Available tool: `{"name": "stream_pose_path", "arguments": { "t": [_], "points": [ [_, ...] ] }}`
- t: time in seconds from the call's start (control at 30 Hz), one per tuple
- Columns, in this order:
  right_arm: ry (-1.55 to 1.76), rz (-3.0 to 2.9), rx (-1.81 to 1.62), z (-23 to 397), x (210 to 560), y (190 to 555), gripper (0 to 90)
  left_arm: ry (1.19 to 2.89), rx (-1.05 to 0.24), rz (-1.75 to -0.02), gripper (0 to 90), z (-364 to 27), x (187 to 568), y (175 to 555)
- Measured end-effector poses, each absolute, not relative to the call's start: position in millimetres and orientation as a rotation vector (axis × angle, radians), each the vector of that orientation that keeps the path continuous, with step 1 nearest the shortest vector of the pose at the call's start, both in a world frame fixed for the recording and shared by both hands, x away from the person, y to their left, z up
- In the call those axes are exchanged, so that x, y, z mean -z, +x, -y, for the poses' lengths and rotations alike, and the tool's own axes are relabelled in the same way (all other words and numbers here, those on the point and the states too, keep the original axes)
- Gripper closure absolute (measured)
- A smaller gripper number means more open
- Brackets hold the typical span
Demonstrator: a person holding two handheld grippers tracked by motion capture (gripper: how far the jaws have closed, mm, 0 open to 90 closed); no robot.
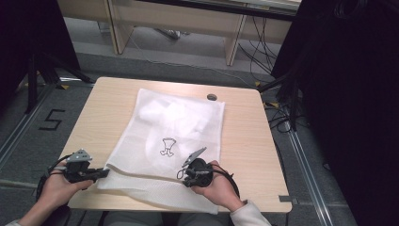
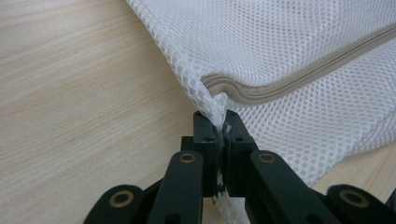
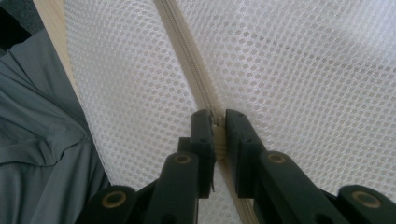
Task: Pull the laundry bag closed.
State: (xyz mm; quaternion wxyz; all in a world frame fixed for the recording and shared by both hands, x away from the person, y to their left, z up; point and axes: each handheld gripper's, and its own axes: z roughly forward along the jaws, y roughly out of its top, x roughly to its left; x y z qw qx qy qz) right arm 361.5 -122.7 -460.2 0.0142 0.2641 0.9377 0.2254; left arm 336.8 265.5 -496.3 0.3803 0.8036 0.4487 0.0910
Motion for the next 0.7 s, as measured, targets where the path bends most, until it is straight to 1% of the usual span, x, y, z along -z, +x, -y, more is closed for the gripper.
{"name": "stream_pose_path", "arguments": {
  "t": [0.7],
  "points": [
    [0.845,-2.914,-0.714,130.7,459.0,359.4,82.4,2.06,-0.232,-1.143,85.6,-265.9,496.1,337.0]
  ]
}}
